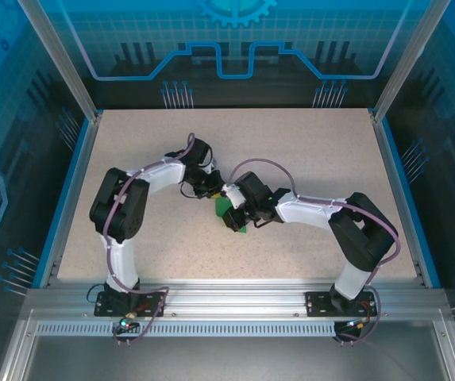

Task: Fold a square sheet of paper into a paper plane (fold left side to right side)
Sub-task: Third fold the triangle at the center of the table.

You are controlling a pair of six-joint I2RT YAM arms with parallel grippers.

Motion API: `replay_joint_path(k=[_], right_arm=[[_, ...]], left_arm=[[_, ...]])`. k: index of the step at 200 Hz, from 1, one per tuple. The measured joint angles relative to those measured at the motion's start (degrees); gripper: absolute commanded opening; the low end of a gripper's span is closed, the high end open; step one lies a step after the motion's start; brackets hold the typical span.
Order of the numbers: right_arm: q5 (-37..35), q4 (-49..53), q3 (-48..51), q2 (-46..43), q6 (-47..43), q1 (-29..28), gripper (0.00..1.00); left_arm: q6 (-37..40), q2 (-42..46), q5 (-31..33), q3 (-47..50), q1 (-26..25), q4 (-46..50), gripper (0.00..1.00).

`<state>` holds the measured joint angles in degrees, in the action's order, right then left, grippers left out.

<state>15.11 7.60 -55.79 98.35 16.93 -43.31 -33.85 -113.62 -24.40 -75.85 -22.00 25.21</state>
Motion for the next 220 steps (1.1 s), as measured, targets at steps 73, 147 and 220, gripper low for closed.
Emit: replay_joint_path(k=[73, 147, 220], right_arm=[[0.7, -1.3, 0.7, 1.4, 1.5, 0.5, 0.01], [1.5, -2.6, 2.3, 1.4, 3.2, 3.0, 0.01], [0.2, -2.6, 2.6, 2.0, 4.9, 5.9, 0.01]], left_arm=[[4.7, -8.5, 0.4, -7.6, -2.2, 3.9, 0.10], [6.8, -9.1, 0.3, -8.4, -2.2, 4.6, 0.07], [7.0, -9.3, 0.2, -8.9, -2.5, 4.6, 0.05]])
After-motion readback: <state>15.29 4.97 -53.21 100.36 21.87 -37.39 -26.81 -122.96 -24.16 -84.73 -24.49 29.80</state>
